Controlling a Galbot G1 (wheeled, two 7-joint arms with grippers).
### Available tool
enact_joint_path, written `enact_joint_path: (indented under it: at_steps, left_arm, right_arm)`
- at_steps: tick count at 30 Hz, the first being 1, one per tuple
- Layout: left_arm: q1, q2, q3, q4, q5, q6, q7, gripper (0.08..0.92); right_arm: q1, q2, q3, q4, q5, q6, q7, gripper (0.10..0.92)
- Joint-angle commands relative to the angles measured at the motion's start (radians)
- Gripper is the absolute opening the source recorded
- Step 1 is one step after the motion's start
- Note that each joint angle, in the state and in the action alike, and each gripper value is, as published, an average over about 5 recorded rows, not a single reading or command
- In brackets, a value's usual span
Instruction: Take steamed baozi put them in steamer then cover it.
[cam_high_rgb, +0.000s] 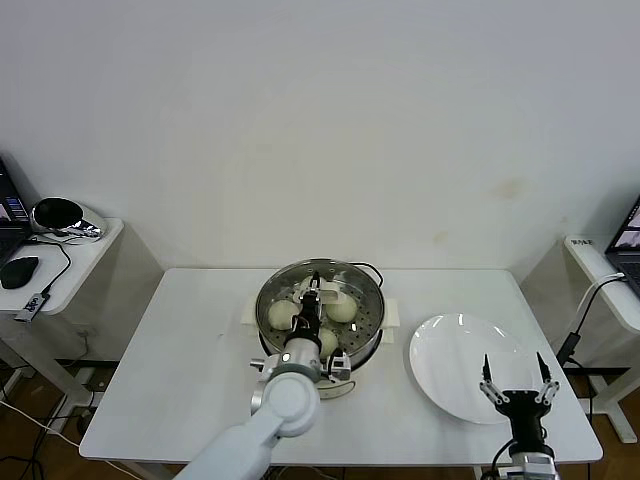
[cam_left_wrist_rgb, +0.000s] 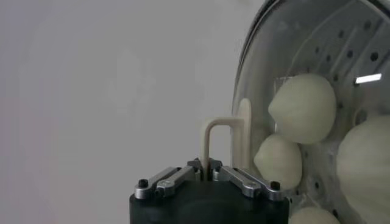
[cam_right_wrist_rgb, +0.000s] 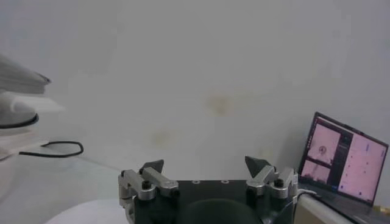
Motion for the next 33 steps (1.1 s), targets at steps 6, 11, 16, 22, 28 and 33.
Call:
enact_joint_path:
  at_steps: [6, 11, 16, 22, 28, 33]
  left_arm:
    - [0.083, 0.063, -0.027, -0.127, -0.046, -0.017, -0.069, 0.307]
    - [0.221, 0.136, -0.073, -0.264, -0.097, -0.054, -0.128, 0.454]
    - [0.395, 0.191, -0.196, -0.43, -0.219, -0.125, -0.221, 0.593]
    - [0.732, 0.175, -0.467, -0.551, -0.491, -0.352, -0.466, 0.762]
    - [0.957, 0.067, -0.802, -0.454, -1.114, -0.809, -0.559, 0.821]
    - [1.088, 0.027, -0.827, -0.432, -1.354, -0.795, -0.605, 0.823]
  right_arm:
    - [-0.007, -0.004, 0.004, 0.004, 0.002, 0.002, -0.001, 0.823]
    - [-0.011, -0.009, 0.007, 0.002, 0.005, 0.003, -0.001, 0.823]
    - [-0.014, -0.009, 0.0, 0.0, 0.005, 0.003, -0.001, 0.823]
    - [-0.011, -0.011, -0.022, -0.007, 0.011, 0.001, -0.003, 0.823]
    - [-0.015, -0.032, -0.056, -0.012, 0.043, -0.002, -0.016, 0.823]
    - [-0.032, -0.069, -0.08, -0.003, 0.099, -0.02, -0.043, 0.823]
